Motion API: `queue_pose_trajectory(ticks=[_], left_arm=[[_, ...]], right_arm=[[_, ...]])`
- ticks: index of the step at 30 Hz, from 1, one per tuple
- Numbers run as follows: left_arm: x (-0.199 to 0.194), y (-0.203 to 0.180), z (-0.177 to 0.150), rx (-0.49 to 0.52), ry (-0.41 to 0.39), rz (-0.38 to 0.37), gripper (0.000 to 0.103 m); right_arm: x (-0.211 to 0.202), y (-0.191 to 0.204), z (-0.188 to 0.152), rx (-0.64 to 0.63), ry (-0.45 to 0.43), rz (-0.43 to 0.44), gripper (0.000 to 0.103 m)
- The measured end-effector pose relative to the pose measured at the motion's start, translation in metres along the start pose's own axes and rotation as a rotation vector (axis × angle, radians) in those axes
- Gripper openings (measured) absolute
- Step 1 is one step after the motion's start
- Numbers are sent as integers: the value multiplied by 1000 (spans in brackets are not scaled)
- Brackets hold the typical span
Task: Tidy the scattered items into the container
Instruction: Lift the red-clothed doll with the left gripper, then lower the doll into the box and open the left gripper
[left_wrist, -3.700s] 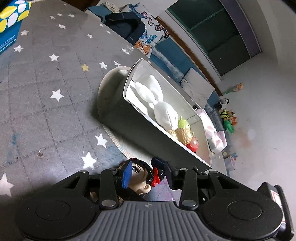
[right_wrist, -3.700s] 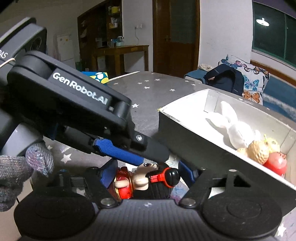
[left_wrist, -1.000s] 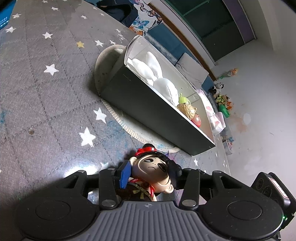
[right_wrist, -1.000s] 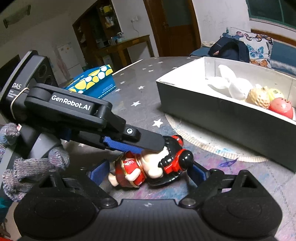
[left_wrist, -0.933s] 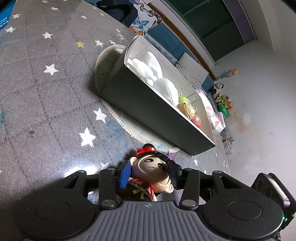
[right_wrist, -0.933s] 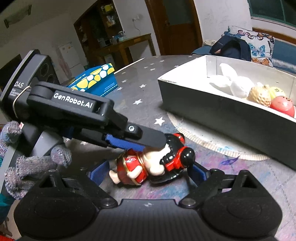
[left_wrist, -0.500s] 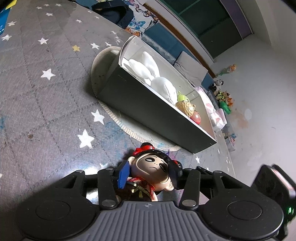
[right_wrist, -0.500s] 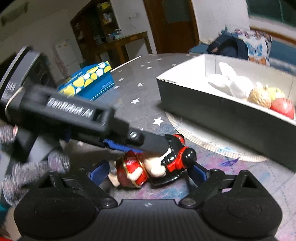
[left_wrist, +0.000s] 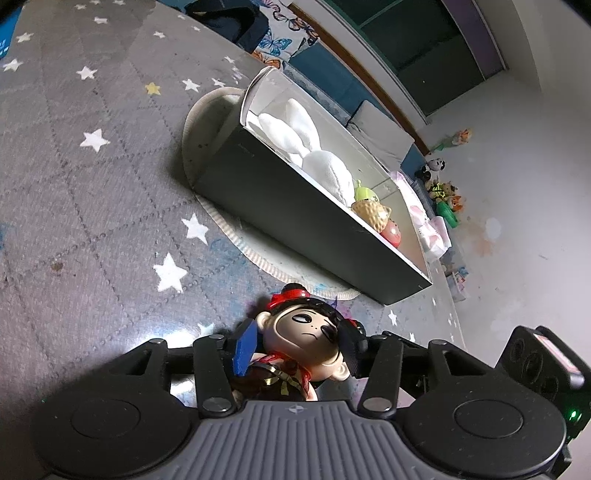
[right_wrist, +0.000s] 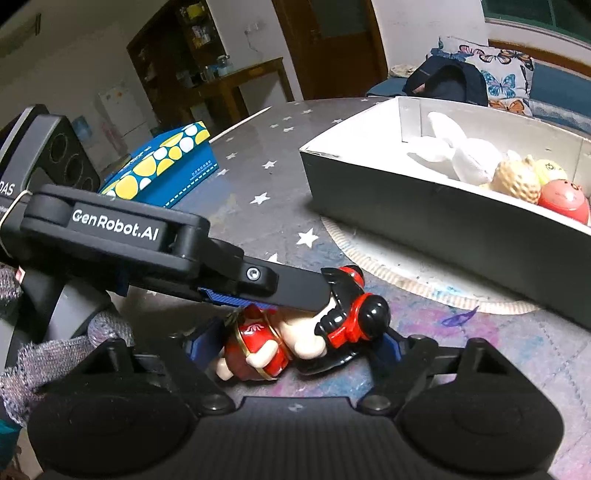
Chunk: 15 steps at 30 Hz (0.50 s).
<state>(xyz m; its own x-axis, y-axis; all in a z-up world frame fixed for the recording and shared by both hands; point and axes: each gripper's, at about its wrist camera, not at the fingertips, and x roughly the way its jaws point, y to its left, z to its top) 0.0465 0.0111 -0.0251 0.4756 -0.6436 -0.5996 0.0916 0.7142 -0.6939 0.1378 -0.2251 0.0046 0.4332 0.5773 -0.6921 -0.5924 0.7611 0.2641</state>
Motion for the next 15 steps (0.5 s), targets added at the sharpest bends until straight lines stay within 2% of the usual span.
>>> queue_pose_trajectory(ticks=[9, 15], left_arm=[[-14, -22, 0, 44, -38, -27, 48], [-23, -52, 22, 92, -104, -59, 48]], right_arm=[[-19, 12, 5, -69, -52, -49, 84], [-40, 12, 30, -111, -131, -95, 84]])
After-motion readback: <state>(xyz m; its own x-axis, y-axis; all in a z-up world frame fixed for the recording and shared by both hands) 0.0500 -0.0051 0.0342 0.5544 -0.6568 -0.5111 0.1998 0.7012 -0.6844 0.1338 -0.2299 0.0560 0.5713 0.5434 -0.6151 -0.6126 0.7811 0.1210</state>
